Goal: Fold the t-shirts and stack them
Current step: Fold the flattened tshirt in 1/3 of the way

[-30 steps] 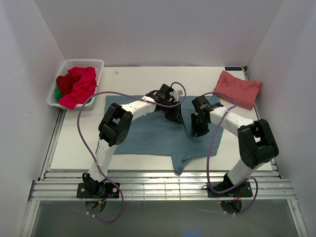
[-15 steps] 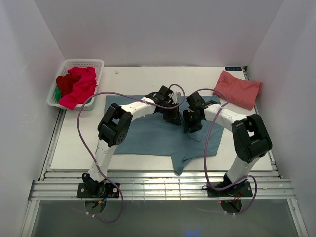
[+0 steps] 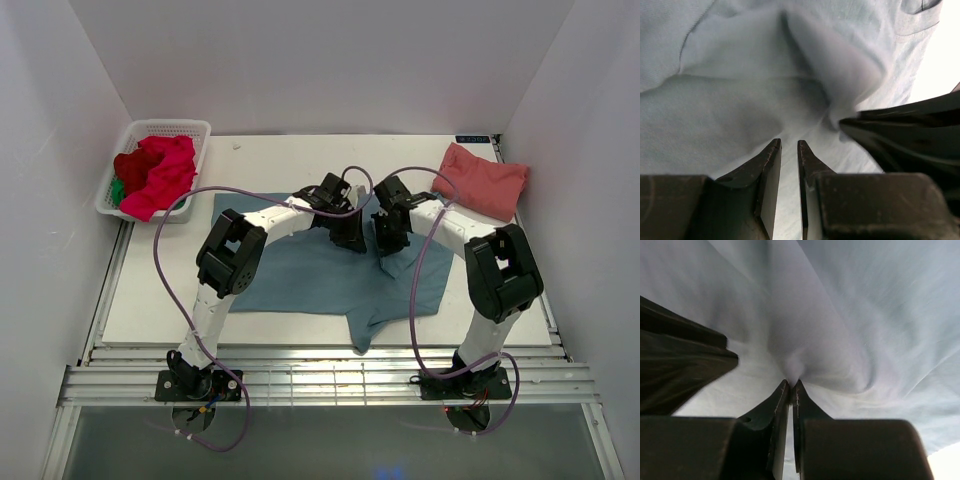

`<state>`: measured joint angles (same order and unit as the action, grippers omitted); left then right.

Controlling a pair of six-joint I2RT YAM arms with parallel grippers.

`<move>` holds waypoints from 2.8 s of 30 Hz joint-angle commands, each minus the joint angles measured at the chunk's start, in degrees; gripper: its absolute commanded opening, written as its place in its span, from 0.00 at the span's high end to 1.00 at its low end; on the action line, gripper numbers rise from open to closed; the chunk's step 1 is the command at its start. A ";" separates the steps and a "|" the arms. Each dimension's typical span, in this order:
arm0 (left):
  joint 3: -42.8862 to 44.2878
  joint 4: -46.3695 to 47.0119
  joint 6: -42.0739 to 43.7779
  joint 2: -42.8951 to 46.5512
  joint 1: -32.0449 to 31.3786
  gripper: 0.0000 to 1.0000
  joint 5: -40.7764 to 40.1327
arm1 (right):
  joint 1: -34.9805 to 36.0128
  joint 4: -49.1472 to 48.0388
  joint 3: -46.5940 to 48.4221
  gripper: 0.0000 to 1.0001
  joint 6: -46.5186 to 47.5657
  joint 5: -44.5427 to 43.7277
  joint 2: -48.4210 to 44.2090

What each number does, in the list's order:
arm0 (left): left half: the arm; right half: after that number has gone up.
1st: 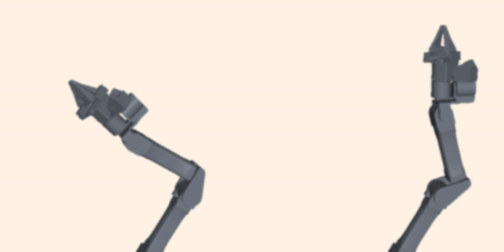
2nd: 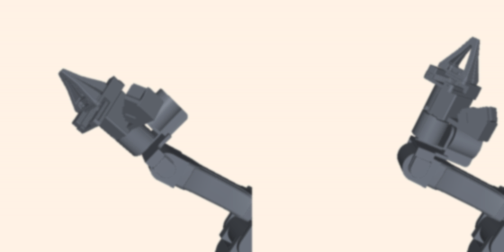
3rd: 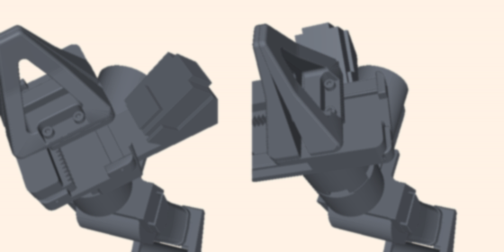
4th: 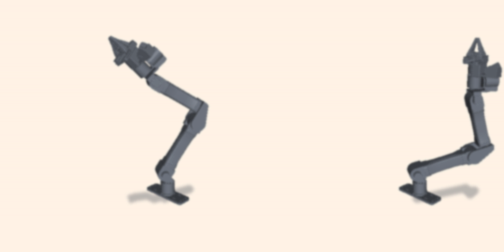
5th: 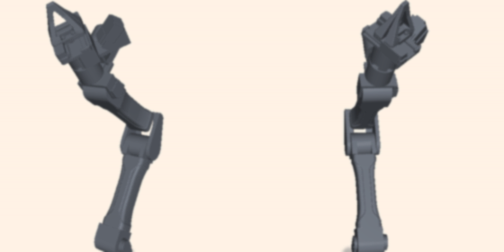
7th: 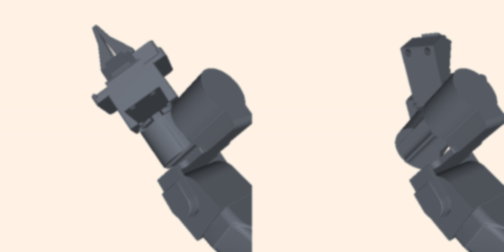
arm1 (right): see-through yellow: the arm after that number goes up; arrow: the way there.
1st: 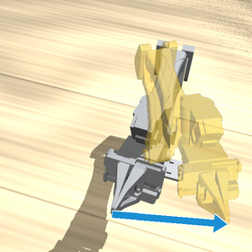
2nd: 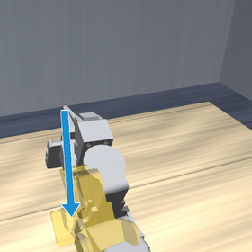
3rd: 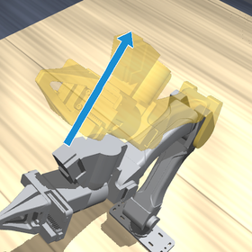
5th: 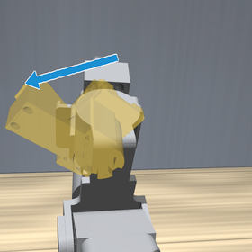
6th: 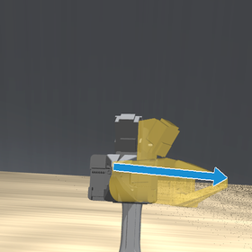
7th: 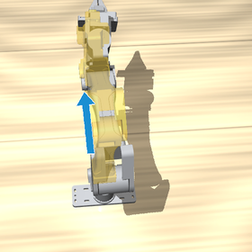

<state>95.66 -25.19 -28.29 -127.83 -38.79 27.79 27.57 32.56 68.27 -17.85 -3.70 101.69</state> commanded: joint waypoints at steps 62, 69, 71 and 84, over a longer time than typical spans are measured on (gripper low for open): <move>14.73 6.30 4.74 -8.75 -7.18 0.50 -21.72 | -7.44 2.95 6.18 0.43 3.61 -11.50 -3.42; 17.46 4.19 6.67 -9.54 -9.02 0.49 -24.27 | -8.41 2.34 5.12 0.43 3.26 -10.45 -4.39; 17.20 3.83 7.02 -9.54 -9.64 0.50 -24.89 | -8.59 1.99 4.68 0.43 3.26 -10.27 -5.01; 16.05 0.14 9.83 -8.75 -12.46 0.69 -34.03 | -9.99 0.40 0.73 0.42 2.29 -9.83 -8.52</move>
<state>111.28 -21.43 -19.90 -137.58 -49.76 -4.69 17.93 34.61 69.91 -14.63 -13.93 95.70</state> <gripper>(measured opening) 0.320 0.582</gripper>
